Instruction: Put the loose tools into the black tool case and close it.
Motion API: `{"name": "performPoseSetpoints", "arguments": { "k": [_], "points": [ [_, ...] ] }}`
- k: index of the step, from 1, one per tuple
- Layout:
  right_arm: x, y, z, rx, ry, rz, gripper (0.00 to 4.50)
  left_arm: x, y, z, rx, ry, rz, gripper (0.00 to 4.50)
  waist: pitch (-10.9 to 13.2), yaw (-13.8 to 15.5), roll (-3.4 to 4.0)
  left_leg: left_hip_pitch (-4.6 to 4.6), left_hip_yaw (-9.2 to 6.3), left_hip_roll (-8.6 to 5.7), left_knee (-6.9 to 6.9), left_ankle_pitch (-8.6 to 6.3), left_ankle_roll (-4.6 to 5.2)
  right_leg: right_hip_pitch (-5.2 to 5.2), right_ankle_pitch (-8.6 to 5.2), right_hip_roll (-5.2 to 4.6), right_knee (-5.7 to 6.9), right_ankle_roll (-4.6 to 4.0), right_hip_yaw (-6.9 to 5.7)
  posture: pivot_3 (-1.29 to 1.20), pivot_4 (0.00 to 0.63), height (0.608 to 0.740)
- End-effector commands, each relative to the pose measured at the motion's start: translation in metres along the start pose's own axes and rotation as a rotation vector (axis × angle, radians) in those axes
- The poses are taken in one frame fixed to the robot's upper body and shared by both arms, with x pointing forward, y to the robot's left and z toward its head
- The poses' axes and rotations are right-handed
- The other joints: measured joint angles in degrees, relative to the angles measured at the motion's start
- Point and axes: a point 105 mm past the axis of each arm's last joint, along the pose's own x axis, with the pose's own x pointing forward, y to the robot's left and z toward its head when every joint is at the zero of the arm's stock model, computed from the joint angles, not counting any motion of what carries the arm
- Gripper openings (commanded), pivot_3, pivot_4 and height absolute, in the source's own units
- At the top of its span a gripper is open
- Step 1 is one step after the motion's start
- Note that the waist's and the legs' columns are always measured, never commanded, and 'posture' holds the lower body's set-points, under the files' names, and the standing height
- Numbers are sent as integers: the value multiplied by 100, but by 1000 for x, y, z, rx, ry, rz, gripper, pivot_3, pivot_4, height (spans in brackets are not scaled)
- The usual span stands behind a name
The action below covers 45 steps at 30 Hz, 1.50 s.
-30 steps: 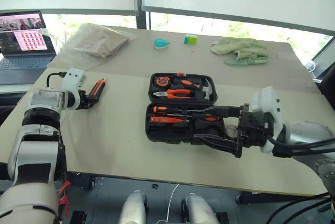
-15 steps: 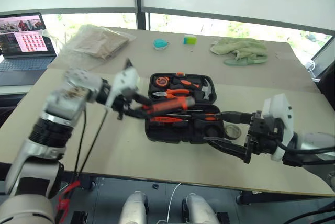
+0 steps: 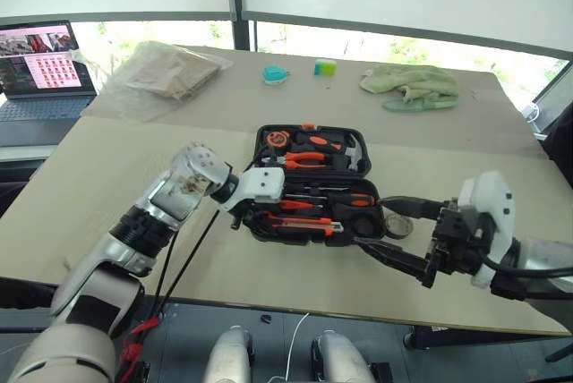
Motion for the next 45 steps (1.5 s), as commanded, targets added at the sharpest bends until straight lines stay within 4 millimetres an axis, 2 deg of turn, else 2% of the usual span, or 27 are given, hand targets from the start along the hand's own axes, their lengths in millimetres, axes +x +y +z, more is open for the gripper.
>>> {"name": "performPoseSetpoints", "arguments": {
  "k": [1,2,3,8,9,10,14,17,20,24,25,27,32,39,45],
  "points": [
    [-2,3,9,-29,-34,-7,4500,-3,4,4,25,16,6,1774,0,0,0,0,0,0,0,0,0,0,0,0,0,0,0,0,150,740],
    [-2,3,9,-30,-34,-7,4500,-2,4,4,21,18,7,1774,0,0,0,0,0,0,0,0,0,0,0,0,0,0,0,0,150,740],
    [-2,2,9,-29,-36,-7,4500,-3,7,5,8,10,18,2274,0,0,0,0,0,0,0,0,0,0,0,0,0,0,0,0,150,740],
    [0,4,8,-24,-38,-2,4500,-17,6,21,-5,-65,3,3845,0,-2,0,0,-1,0,-1,0,0,-1,0,0,0,0,0,0,150,740],
    [0,4,7,-23,-38,-1,4500,-20,5,25,-5,-83,-3,4276,0,-15,0,-1,-1,0,-1,0,0,-2,0,1,0,0,0,0,150,740],
    [0,4,7,-21,-38,0,4500,-24,5,30,-20,-109,-8,4479,0,-16,0,-1,-1,0,-2,0,0,-4,0,1,0,0,0,0,150,740],
    [1,2,6,-15,-38,-5,4500,-36,10,44,-73,-189,7,4479,0,-13,0,-1,-2,0,0,0,0,-2,0,1,1,0,0,0,150,740],
    [2,1,7,-16,-40,-4,4500,-34,15,39,-45,-184,44,3669,0,-8,0,0,-2,0,0,0,0,-1,0,1,1,0,-1,0,150,740],
    [2,0,8,-20,-40,-3,4500,-31,8,28,-21,-147,9,2434,0,-5,0,0,-2,0,-1,0,0,-1,0,1,0,0,0,0,150,740],
    [2,-1,8,-23,-36,-5,4500,-28,7,20,0,-118,12,1038,0,-6,0,0,-2,0,-2,0,0,-2,0,1,1,0,0,0,150,740],
    [2,-1,8,-23,-35,-5,4500,-28,7,18,1,-115,9,549,0,-5,0,0,-2,0,-1,0,0,-2,0,1,1,0,-1,0,150,740],
    [2,-2,8,-22,-34,-7,4500,-28,4,15,9,-104,-3,11,0,-4,0,-1,-2,0,-1,0,0,-1,0,1,0,0,-1,0,150,740],
    [1,-1,7,-13,-34,-7,4500,-22,2,3,32,-31,-1,11,0,0,0,-1,-2,0,-1,0,0,-1,0,1,-1,0,-1,0,150,740],
    [2,-4,6,-1,-35,-11,4500,0,-11,-17,75,44,-38,11,-1,4,2,4,-1,0,-1,0,0,4,0,0,-2,0,0,0,150,740],
    [3,-6,8,-2,-38,-13,4500,11,-11,-33,103,93,-24,11,-6,25,7,25,-2,-1,0,0,0,33,0,-1,-7,0,-2,0,150,740]
  ]
}}
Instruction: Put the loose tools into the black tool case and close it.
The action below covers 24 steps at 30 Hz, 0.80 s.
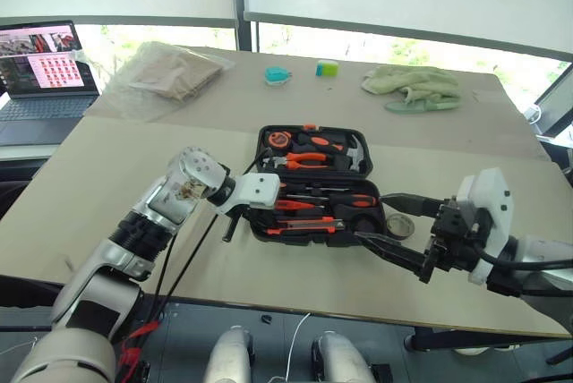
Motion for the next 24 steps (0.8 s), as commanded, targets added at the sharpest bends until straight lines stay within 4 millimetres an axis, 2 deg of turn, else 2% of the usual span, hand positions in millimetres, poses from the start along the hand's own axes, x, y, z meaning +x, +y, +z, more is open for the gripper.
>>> {"name": "performPoseSetpoints", "arguments": {
  "k": [1,5,8,11,15,19,24],
  "points": [
    [0,-1,9,-20,-32,1,4500,14,-7,-20,-24,66,-18,11,0,-1,1,13,-1,0,-1,0,0,18,0,0,-8,0,-2,0,150,740],
    [-1,0,8,-21,-26,1,4500,1,3,0,-36,-18,2,11,-2,4,3,41,-3,0,-3,-1,1,58,-1,-1,-28,0,-6,0,150,740],
    [-2,0,7,-22,-21,-1,4500,-11,14,32,-21,-153,6,11,-1,-3,2,36,-4,0,-3,0,1,54,-1,-1,-27,0,-6,0,150,740],
    [-3,0,4,-25,-10,-4,4500,-7,22,52,-17,-198,12,11,-1,6,1,14,-11,0,0,0,2,41,-1,0,-30,4,-12,0,150,740],
    [-3,-1,2,-24,-9,-11,4500,14,24,50,45,-146,7,11,-1,-36,2,12,-13,-5,-1,-2,6,43,-1,0,-38,9,-9,0,150,740],
    [-1,-1,5,-23,-23,-14,4500,39,35,45,67,-98,49,11,0,-41,1,14,-16,-4,-4,-2,6,41,-2,4,-34,7,-7,0,150,740],
    [-3,0,4,-15,-22,-28,4500,46,44,41,63,-92,83,11,1,-24,1,11,-16,-6,-2,-2,6,42,-1,2,-38,8,-7,0,150,740]
  ]
}}
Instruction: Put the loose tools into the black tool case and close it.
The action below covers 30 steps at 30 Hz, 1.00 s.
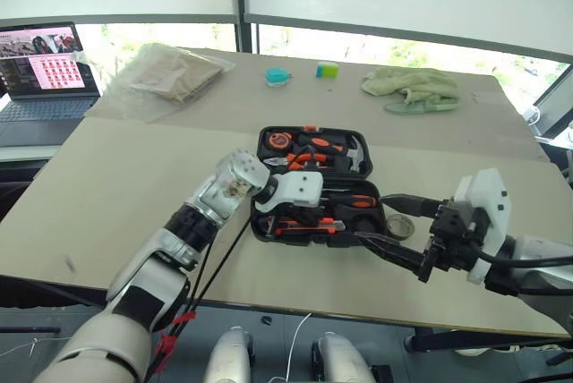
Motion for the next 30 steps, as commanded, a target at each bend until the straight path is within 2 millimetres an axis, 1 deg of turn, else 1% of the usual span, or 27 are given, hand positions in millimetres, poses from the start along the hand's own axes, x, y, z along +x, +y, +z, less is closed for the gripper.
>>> {"name": "performPoseSetpoints", "arguments": {
  "k": [1,5,8,12,14,15,17,19,23,25,27,30],
  "points": [
    [-3,3,8,-25,-35,-9,4500,-6,13,-3,11,29,59,11,0,2,0,0,0,0,1,0,0,1,0,0,1,0,0,0,150,740],
    [-4,3,7,-17,-36,-19,4500,-3,4,-10,19,38,11,11,0,2,0,1,-1,0,-1,0,0,1,0,0,-1,0,0,0,150,740],
    [-5,1,6,-14,-36,-25,4500,0,-2,-7,7,2,-23,11,0,-5,1,1,-1,0,-1,0,0,1,0,0,-1,0,0,0,150,740],
    [-6,-1,5,-12,-33,-33,4500,-4,1,10,4,-86,-8,11,0,-4,1,1,-1,0,-2,0,0,1,0,0,-1,0,0,0,150,740],
    [-7,-1,5,-12,-31,-34,4500,-10,-1,20,12,-137,-15,11,0,-1,1,0,-1,0,-2,0,0,1,0,-1,-2,0,0,0,150,740],
    [-7,-1,4,-12,-30,-34,4500,-12,-4,21,11,-141,-33,11,0,1,1,-2,-1,0,-2,0,0,0,0,-1,-3,0,0,0,150,740],
    [-7,-1,4,-11,-28,-34,4500,-15,-13,19,20,-120,-68,11,0,-2,1,-3,-1,0,-2,0,0,-1,0,-1,-3,0,0,0,150,740],
    [-7,-1,3,-8,-28,-33,4500,-14,-19,10,37,-72,-86,11,0,-6,2,-3,-2,0,-3,0,0,-1,0,-1,-3,0,0,0,150,740],
    [-6,0,3,-4,-29,-28,4500,-7,-18,-4,42,-5,-51,11,0,-6,2,0,-2,0,-3,0,0,0,0,0,-2,0,0,0,150,740],
    [-5,0,4,-5,-30,-27,4500,-1,-11,-9,36,13,-5,11,0,19,2,-1,-2,0,-2,0,0,4,0,-1,-6,0,-1,0,150,740],
    [-5,-1,4,-4,-30,-26,4500,2,-11,-12,22,16,-8,11,-1,36,2,-1,-5,-5,-1,0,0,10,0,-1,-13,2,-1,0,150,740],
    [-5,-2,4,-2,-29,-27,4500,4,-21,-18,32,30,-56,11,-1,26,2,-1,-7,-5,-2,1,3,19,5,-1,-31,8,-1,0,150,740]
  ]
}}
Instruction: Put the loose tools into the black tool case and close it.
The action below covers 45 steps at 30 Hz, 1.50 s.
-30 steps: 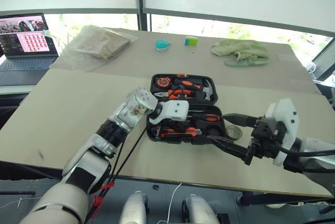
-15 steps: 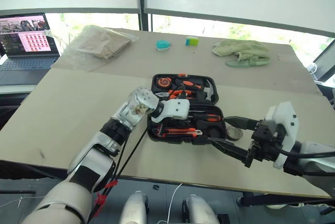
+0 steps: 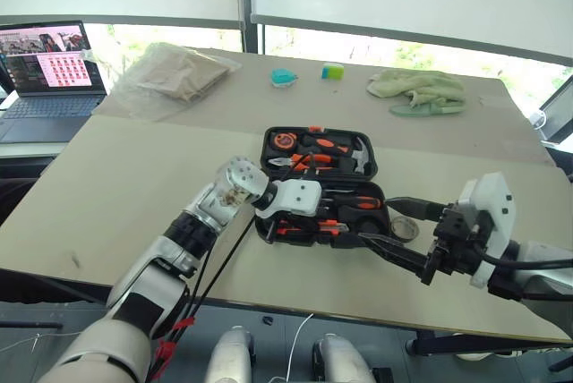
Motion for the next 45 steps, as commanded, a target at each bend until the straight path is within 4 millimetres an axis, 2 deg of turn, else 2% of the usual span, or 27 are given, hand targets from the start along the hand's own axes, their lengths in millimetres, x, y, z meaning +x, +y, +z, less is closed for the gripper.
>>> {"name": "performPoseSetpoints", "arguments": {
  "k": [1,4,6,7,8,11,13,15,18,21,23,26,31,35,42,45],
  "points": [
    [-1,-1,7,-20,-31,-6,4500,5,-8,-13,1,57,-39,11,0,-9,0,0,0,0,0,0,1,1,0,0,-1,0,0,0,150,740],
    [-3,-3,5,-20,-23,-14,4500,3,-5,-9,-3,22,-16,11,0,-11,0,0,0,0,-1,0,1,1,0,0,-1,0,1,0,150,740],
    [-13,-12,-2,-30,15,-73,4500,-22,12,16,-27,-144,84,11,0,-9,0,0,0,0,-1,0,1,0,0,0,-1,0,1,0,150,740],
    [-20,-16,-5,-30,32,-105,4500,-37,19,27,-45,-221,128,517,1,-4,0,-1,0,0,-1,0,1,0,0,0,-1,0,1,0,150,740],
    [-25,-19,-7,-30,43,-125,4500,-47,22,33,-57,-268,152,698,1,-9,0,-10,-1,0,-1,0,1,-8,0,0,-1,0,0,0,150,740],
    [-49,-26,-19,0,89,-205,4500,-80,22,44,-135,-354,155,1746,3,-23,4,-20,-9,1,-2,0,2,-15,0,1,-2,2,-3,0,150,740],
    [-83,-32,-34,36,158,-297,4500,-115,16,57,-205,-439,127,2504,4,-23,6,-17,-12,2,-8,-1,2,-12,-1,4,-3,3,-7,0,150,740],
    [-111,-32,-43,79,205,-351,4500,-136,6,64,-222,-461,108,3309,5,-24,13,-19,-13,2,-13,-1,2,-16,-3,4,-3,4,-8,0,150,740],
    [-140,-31,-49,98,259,-384,4500,-150,-8,64,-239,-437,92,4348,3,-25,20,-8,-11,1,-18,-2,1,-6,-8,2,-7,4,-8,0,150,740],
    [-153,-34,-52,83,308,-387,4500,-152,-18,58,-230,-386,98,4451,2,-37,22,4,-9,2,-15,-2,1,4,-21,0,-11,24,-7,0,150,740],
    [-149,-39,-53,50,331,-350,4500,-149,-21,57,-214,-370,103,4451,2,-51,22,12,-7,4,-14,-1,1,6,-29,0,-11,10,-2,0,150,740],
    [-132,-47,-52,-3,341,-279,4500,-144,-22,60,-196,-373,108,4451,3,-82,20,12,-5,5,-13,-1,1,4,-34,2,-10,-6,1,0,150,740],
    [-78,-63,-62,-141,402,-101,4500,-133,-23,64,-149,-356,103,4451,5,-107,23,10,-3,0,-13,-1,1,1,-9,3,-9,-6,5,0,150,740],
    [-42,-77,-71,-197,420,-42,4500,-129,-22,63,-131,-347,120,4451,9,-99,25,1,-3,-2,-15,0,1,-7,-9,6,-9,-3,6,0,150,740],
    [-3,-95,-93,-242,460,8,4500,-131,-19,64,-127,-335,152,4451,12,-38,24,-4,1,-1,-10,-1,2,-9,-11,6,-8,1,2,0,150,740],
    [5,-103,-102,-237,467,7,3838,-131,-17,64,-131,-332,165,4500,12,-28,25,-4,6,-2,-10,-1,2,-11,-11,5,-6,2,4,0,150,740]
  ]
}}
